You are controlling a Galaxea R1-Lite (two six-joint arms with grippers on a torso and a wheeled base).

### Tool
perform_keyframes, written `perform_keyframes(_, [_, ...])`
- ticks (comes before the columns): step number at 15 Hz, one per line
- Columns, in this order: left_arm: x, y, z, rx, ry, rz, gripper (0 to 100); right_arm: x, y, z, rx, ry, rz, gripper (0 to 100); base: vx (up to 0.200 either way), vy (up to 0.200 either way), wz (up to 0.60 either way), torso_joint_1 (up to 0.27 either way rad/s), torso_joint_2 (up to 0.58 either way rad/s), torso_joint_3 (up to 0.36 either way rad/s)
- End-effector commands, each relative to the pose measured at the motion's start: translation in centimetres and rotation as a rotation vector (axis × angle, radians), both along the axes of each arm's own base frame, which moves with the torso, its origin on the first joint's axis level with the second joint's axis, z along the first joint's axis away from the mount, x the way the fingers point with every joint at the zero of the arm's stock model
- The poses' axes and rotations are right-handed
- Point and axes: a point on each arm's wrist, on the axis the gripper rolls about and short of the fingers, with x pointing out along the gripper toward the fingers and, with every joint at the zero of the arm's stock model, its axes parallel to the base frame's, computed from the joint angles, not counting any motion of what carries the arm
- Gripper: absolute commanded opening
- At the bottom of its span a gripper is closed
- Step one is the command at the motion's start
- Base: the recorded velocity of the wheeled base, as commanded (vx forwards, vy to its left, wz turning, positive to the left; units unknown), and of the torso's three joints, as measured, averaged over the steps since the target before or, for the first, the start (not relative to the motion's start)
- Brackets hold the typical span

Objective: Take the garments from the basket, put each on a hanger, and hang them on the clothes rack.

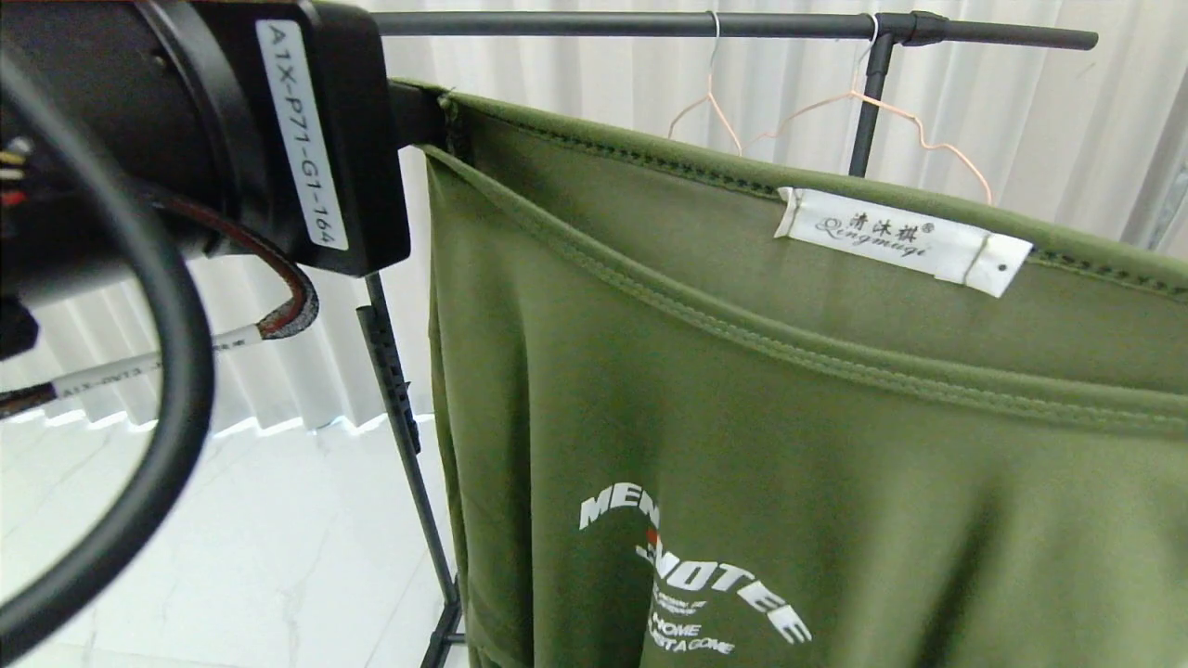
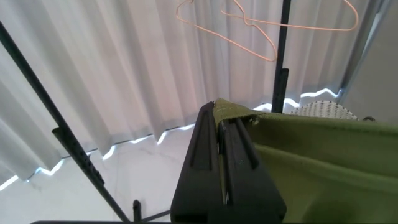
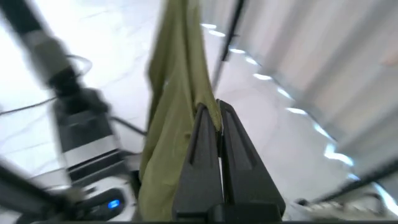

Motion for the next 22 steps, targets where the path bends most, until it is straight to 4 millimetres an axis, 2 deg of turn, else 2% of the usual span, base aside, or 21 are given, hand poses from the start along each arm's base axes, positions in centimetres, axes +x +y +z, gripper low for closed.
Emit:
perform_keyframes(1, [0.3, -0.6, -0.3, 0.012, 0.006, -0.002, 0, -0.8, 0.0, -0.3, 0.002, 0.013, 0.088, 0, 0.0, 0.0, 0.0, 0.0, 0.0, 0.0])
perform_keyframes(4, [0.2, -0.4, -0.9, 0.039, 0.018, 0.003, 0, -0.4, 0.8, -0.6, -0.025, 0.015, 0.052, 0, 0.0, 0.0, 0.0, 0.0, 0.0, 0.0])
perform_keyframes(6, [-0.3, 0.6, -1.2, 0.076, 0.038, 0.004, 0, 0.3, 2.0, -0.8, -0.063, 0.004, -0.052, 0, 0.0, 0.0, 0.0, 0.0, 0.0, 0.0])
perform_keyframes(10, [-2.6, 2.8, -0.6, 0.066, 0.089, -0.055, 0, 1.7, 4.3, -0.4, -0.006, -0.027, -0.132, 0, 0.0, 0.0, 0.0, 0.0, 0.0, 0.0])
perform_keyframes(12, [-5.0, 3.9, -0.3, 0.025, 0.132, -0.163, 0, 3.3, 6.0, 0.2, 0.06, -0.062, -0.185, 0, 0.0, 0.0, 0.0, 0.0, 0.0, 0.0])
perform_keyframes(15, [-7.4, 4.9, -0.1, 0.011, 0.144, -0.32, 0, 5.1, 8.7, 1.5, 0.198, -0.143, -0.2, 0, 0.0, 0.0, 0.0, 0.0, 0.0, 0.0])
perform_keyframes(19, [-9.8, 4.6, 0.0, 0.018, 0.142, -0.503, 0, 6.1, 10.5, 2.6, 0.228, -0.163, -0.199, 0, 0.0, 0.0, 0.0, 0.0, 0.0, 0.0])
perform_keyframes(22, [-10.0, 4.5, 0.0, 0.022, 0.14, -0.516, 0, 6.1, 10.5, 2.7, 0.221, -0.18, -0.199, 0, 0.0, 0.0, 0.0, 0.0, 0.0, 0.0])
